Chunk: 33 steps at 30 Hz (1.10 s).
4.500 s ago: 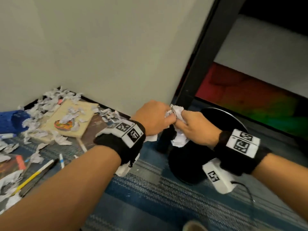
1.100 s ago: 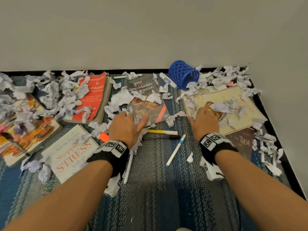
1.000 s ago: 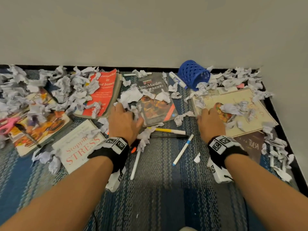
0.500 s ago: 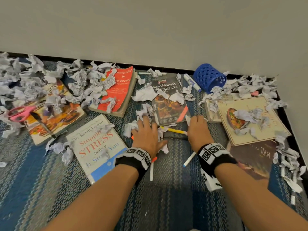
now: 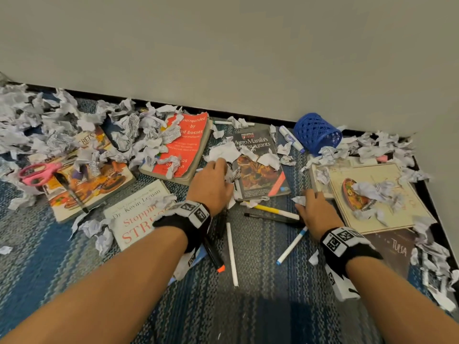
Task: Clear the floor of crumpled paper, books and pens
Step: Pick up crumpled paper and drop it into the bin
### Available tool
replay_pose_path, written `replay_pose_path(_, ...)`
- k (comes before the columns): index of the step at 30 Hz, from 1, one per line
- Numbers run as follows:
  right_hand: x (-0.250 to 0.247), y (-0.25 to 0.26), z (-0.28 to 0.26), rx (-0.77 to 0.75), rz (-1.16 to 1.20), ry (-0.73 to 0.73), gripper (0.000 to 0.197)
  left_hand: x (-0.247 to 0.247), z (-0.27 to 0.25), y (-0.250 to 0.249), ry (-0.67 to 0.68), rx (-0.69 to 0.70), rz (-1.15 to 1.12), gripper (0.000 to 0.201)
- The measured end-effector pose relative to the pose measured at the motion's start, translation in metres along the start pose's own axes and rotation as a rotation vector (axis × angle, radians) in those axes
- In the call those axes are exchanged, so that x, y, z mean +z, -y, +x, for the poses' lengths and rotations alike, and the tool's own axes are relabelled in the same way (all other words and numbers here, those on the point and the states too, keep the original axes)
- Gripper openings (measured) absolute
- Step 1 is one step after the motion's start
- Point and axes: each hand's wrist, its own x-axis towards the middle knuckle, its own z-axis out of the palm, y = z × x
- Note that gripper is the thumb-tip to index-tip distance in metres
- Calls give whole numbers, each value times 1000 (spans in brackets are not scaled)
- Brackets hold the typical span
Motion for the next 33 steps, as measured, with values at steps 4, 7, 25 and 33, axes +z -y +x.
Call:
replay_pose_path(4, -16, 6, 15, -61, -79, -45, 17, -15, 35, 3, -17, -77, 12, 35)
replay_pose_path(7, -38, 26, 26, -178, 106, -240, 22, -13, 63, 11, 37, -123, 43, 60)
replay_pose_path(25, -16, 114, 110, -354, -68, -94, 29, 31, 103, 23, 282, -5, 221, 21)
replay_pose_path(33, -61, 71, 44, -161, 362, -62, 19, -42, 109, -43, 366, 248, 194, 27)
